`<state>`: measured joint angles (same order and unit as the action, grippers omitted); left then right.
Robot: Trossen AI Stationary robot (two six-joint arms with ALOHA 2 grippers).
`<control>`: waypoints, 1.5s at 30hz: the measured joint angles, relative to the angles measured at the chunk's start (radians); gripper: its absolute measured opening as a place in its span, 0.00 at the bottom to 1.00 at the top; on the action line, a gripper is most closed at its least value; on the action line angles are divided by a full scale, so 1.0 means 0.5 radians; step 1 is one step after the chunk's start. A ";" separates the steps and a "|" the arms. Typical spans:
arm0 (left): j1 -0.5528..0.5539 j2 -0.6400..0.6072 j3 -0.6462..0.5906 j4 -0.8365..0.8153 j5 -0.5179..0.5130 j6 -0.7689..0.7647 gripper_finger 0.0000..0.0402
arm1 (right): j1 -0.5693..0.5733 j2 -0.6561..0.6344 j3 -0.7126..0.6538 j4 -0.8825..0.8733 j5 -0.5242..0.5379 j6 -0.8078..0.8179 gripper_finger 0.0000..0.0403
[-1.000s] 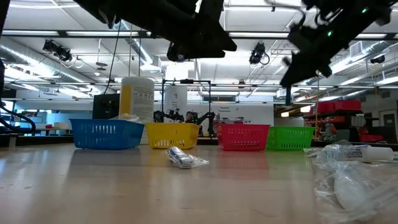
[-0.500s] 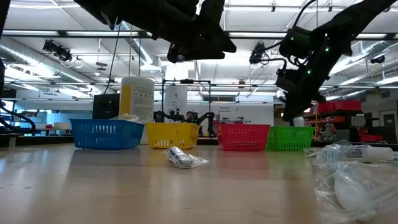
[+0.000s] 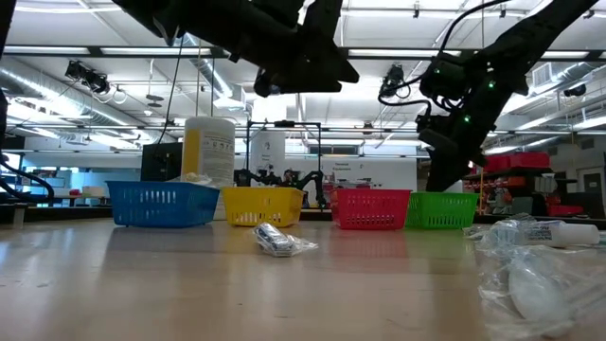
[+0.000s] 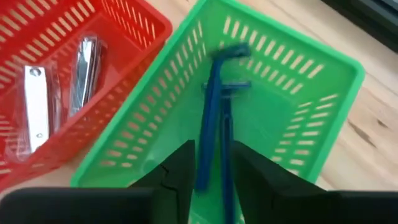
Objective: Pick & Place Travel size toiletries
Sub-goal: Put the blue toothbrush into the blue bin
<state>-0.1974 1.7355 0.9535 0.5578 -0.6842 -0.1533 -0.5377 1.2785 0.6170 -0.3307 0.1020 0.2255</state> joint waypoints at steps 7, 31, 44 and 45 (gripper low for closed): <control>0.000 0.000 0.000 -0.107 0.015 -0.089 0.47 | 0.034 -0.038 0.000 0.002 0.004 -0.012 0.37; -0.117 0.000 -0.001 -0.990 1.080 0.158 0.47 | 1.134 -0.266 0.001 0.511 -0.278 0.337 0.37; -0.130 0.000 -0.001 -0.980 1.075 0.051 0.47 | 1.719 -0.136 0.002 0.581 -0.276 0.255 0.49; -0.130 0.000 -0.001 -0.979 1.070 0.051 0.47 | 1.755 -0.101 0.002 0.588 -0.278 0.258 0.50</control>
<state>-0.2623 1.7355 0.9531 0.0683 -0.1491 -0.1276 0.3400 1.2279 0.6182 -0.0367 -0.0372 0.3546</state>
